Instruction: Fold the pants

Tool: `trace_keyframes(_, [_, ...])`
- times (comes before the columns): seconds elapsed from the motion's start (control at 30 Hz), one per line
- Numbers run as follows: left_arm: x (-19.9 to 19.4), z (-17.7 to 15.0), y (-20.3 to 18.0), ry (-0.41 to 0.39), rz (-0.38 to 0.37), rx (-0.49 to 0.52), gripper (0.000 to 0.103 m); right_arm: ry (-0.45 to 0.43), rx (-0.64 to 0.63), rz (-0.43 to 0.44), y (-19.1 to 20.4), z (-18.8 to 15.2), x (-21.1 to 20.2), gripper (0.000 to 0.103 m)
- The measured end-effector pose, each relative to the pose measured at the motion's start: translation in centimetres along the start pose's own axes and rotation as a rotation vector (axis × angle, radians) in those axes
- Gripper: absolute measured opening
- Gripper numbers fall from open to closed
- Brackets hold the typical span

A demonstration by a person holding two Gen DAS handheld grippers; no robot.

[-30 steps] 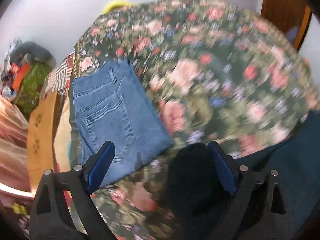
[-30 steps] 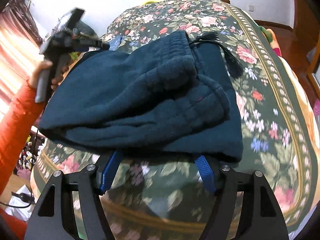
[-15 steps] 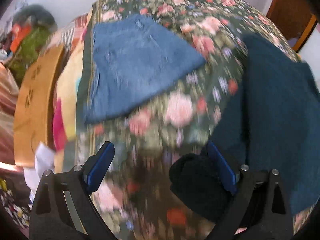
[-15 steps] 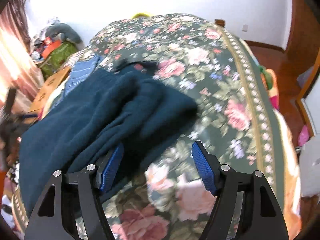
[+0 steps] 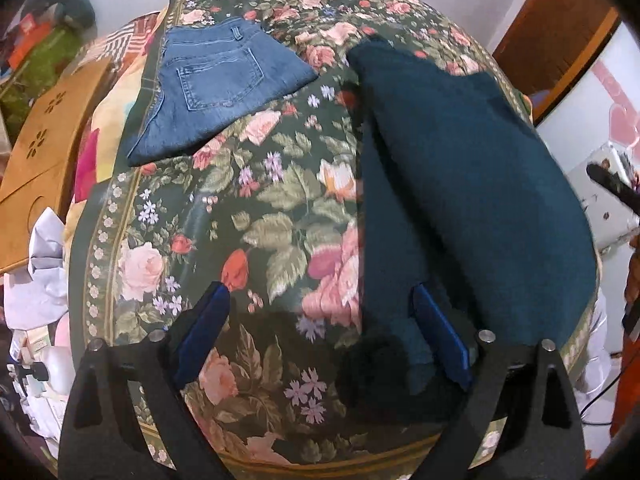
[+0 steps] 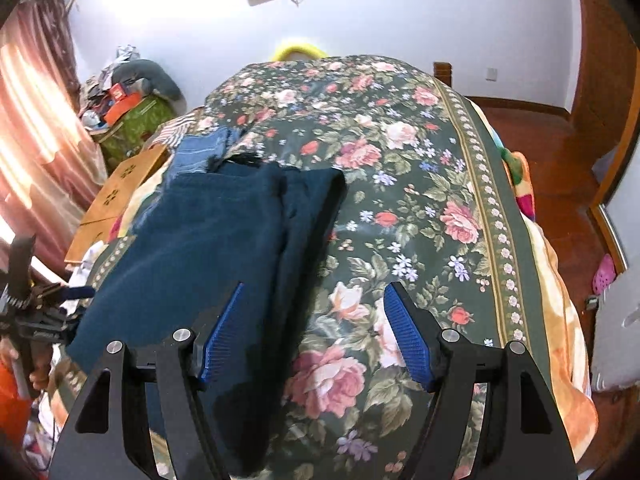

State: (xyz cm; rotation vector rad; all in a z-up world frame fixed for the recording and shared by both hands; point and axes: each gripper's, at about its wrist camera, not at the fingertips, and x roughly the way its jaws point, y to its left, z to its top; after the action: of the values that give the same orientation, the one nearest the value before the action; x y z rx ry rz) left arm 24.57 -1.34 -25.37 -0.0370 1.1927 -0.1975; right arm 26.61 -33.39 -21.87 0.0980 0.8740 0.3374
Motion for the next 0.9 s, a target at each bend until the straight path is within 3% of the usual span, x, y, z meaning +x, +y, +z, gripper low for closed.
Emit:
trace_keyframes(0.23, [-3.3, 5.7, -2.1, -0.147, 0.008, 0.089, 0.092, -0.016, -0.023, 0.046, 1.1, 2.9, 1.9, 0.069])
trace_keyframes(0.37, [-2.0, 9.6, -3.3, -0.176, -0.008, 0.142, 0.092, 0.011, -0.035, 0.078, 1.4, 4.6, 4.9, 0.069])
trace_keyframes(0.43, [-0.2, 11.4, -3.9, -0.166, -0.022, 0.155, 0.09, 0.029, -0.04, 0.102, 1.4, 5.4, 6.9, 0.068])
trace_keyframes(0.5, [2.6, 12.9, -4.3, -0.114, -0.052, 0.167, 0.071, 0.052, -0.049, 0.115, 1.2, 6.1, 8.7, 0.066])
trace_keyframes(0.6, [6.2, 14.7, -3.9, -0.023, -0.119, 0.138, 0.055, 0.082, -0.045, 0.147, 0.5, 7.0, 11.0, 0.065])
trace_keyframes(0.7, [7.9, 15.4, -3.8, -0.011, -0.172, 0.124, 0.053, 0.115, -0.01, 0.179, -0.6, 7.7, 13.5, 0.051])
trace_keyframes(0.9, [8.7, 15.8, -3.7, -0.02, -0.222, 0.124, 0.048, 0.123, -0.024, 0.216, -0.6, 7.4, 15.0, 0.042])
